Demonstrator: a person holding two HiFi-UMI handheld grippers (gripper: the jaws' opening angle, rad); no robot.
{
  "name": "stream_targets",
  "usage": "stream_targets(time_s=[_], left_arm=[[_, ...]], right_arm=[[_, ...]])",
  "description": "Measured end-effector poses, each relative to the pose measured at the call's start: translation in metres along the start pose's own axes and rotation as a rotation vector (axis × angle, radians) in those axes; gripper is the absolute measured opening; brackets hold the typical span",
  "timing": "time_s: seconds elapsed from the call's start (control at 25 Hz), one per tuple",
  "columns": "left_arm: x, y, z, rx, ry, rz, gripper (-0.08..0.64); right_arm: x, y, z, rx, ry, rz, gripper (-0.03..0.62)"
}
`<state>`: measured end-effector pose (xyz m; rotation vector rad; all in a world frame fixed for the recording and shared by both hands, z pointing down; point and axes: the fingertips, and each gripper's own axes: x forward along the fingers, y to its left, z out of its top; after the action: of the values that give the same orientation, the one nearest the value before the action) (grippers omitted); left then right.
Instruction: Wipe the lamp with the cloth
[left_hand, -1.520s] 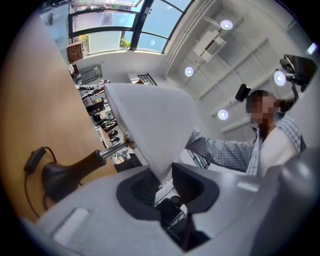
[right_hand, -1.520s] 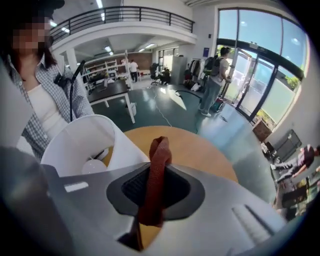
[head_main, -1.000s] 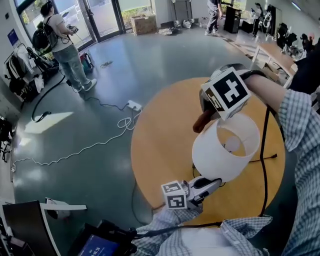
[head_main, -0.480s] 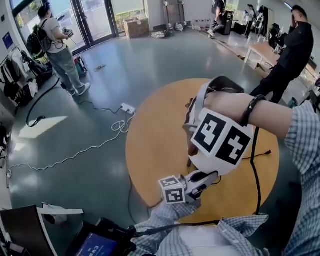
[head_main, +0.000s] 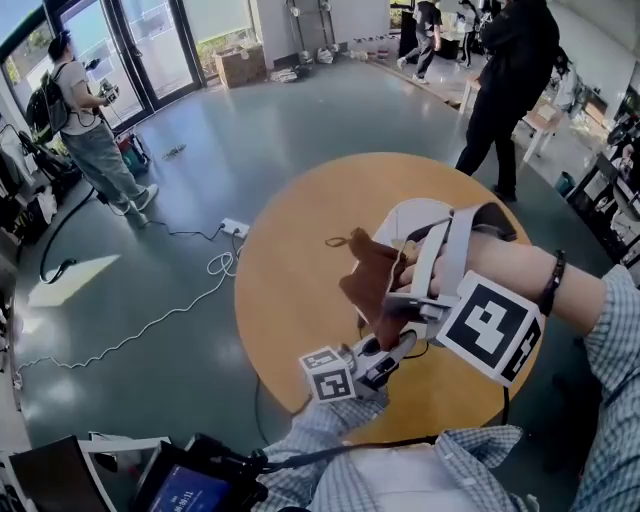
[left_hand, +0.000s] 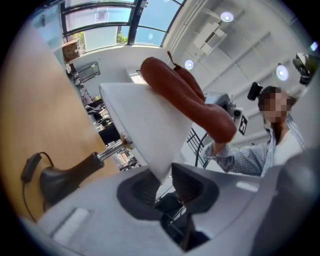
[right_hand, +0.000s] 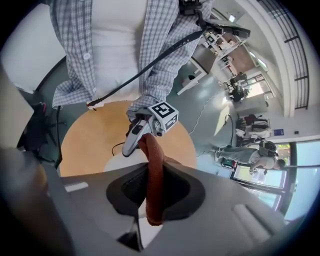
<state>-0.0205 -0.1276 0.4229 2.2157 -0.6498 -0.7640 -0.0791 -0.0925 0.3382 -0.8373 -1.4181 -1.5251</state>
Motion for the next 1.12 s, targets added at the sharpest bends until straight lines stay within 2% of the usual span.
stream_targets(time_s=[0.08,0.24,0.32,0.6,0.88,1.0,1.12], left_arm=[[-0.004,0.003,0.0,-0.005,0.008,-0.002,0.072],[-0.007,0.001,-0.002,-0.015,0.014,-0.005,0.075],[-0.009,-0.002,-0.003,-0.019,0.017,-0.007,0.075],[-0.002,-0.009,-0.014,-0.028,0.04,-0.014,0.075],[-0.02,-0.003,-0.003,-0.035,0.05,-0.026,0.075],[-0.019,-0.005,-0.006,-0.04,0.05,-0.029,0.077],[-0.019,-0.007,-0.009,-0.044,0.054,-0.033,0.08]], right_arm=[[-0.005,0.003,0.006,0.063,-0.017,-0.065,0.048],[-0.019,0.04,0.018,0.198,-0.045,-0.059,0.048],[-0.024,0.052,0.022,0.279,-0.054,-0.081,0.048],[-0.033,0.104,0.02,0.626,-0.12,-0.178,0.048],[-0.018,0.116,0.023,0.99,-0.26,-0.286,0.048],[-0.017,0.123,0.022,1.126,-0.324,-0.366,0.048],[-0.021,0.117,0.017,1.289,-0.394,-0.54,0.048]])
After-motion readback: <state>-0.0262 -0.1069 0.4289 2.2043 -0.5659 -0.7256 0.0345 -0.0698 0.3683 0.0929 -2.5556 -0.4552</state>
